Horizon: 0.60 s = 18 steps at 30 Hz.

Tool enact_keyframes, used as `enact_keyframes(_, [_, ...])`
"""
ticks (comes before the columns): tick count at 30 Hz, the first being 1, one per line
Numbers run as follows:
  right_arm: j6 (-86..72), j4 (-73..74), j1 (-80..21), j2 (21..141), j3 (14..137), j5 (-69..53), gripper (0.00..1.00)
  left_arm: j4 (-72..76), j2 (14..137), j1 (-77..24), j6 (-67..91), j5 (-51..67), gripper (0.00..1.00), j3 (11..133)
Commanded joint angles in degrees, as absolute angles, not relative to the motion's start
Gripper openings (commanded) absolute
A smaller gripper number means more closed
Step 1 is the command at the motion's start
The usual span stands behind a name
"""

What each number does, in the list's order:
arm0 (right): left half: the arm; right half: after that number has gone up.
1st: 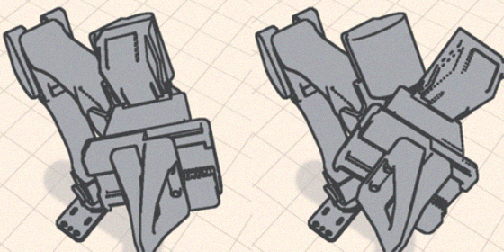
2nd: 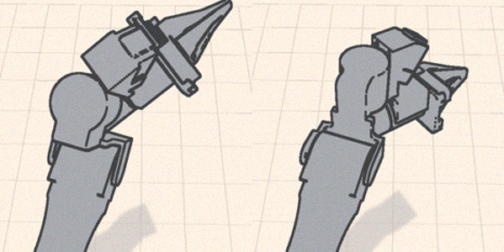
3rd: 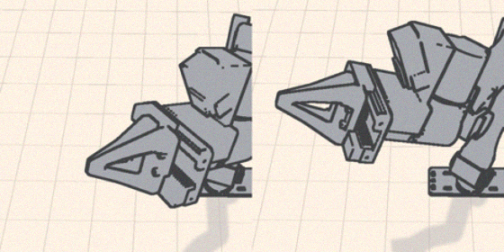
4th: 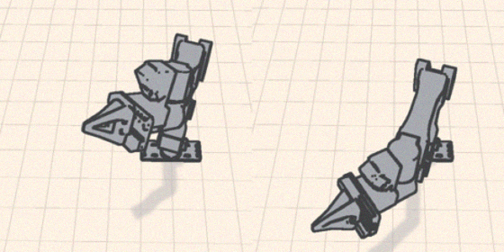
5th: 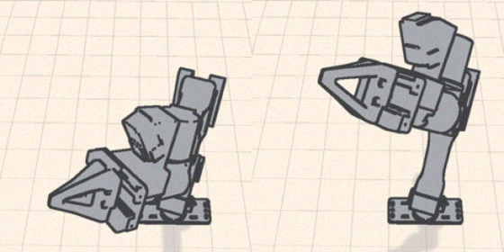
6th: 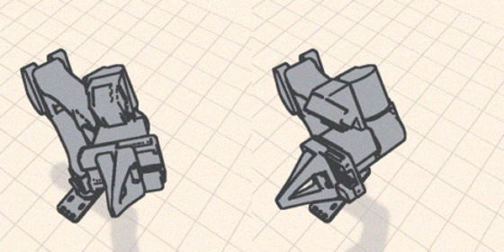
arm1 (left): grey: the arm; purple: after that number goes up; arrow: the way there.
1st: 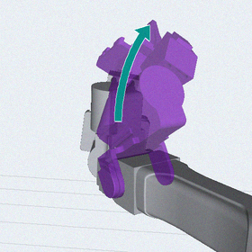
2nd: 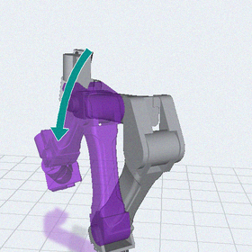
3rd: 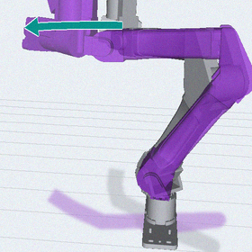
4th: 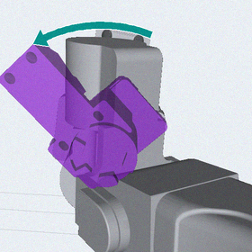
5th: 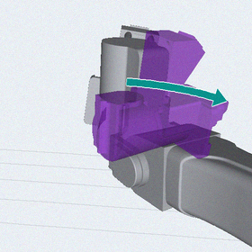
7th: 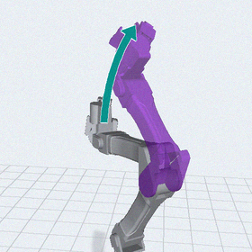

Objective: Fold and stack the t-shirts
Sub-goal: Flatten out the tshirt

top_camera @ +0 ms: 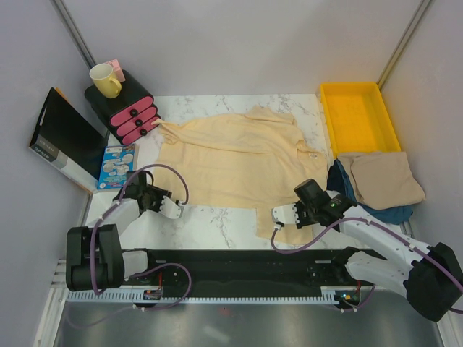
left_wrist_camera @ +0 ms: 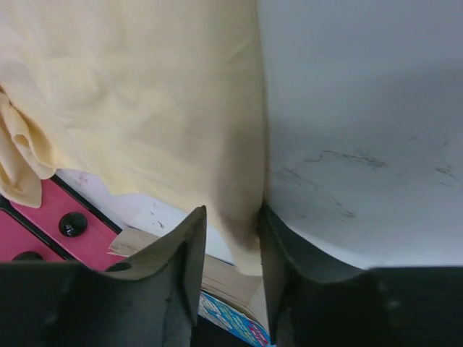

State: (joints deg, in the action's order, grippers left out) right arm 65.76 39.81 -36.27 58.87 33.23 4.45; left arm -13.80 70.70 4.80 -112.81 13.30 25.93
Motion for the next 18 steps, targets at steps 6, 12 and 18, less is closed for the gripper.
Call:
enact_keyframes(6, [64.9, 40.4, -36.6, 58.1, 36.0, 7.4, 0.00, -21.4, 73.0, 5.4, -114.6, 12.2, 0.02, 26.2])
enact_keyframes(12, [64.6, 41.1, -36.5, 57.0, 38.9, 10.1, 0.00, -25.8, 70.2, 5.3, -107.9, 15.1, 0.02, 34.9])
enact_keyframes(18, [63.1, 43.2, -36.0, 56.5, 44.5, 12.1, 0.00, -32.7, 64.1, 5.4, -105.2, 18.2, 0.02, 41.3])
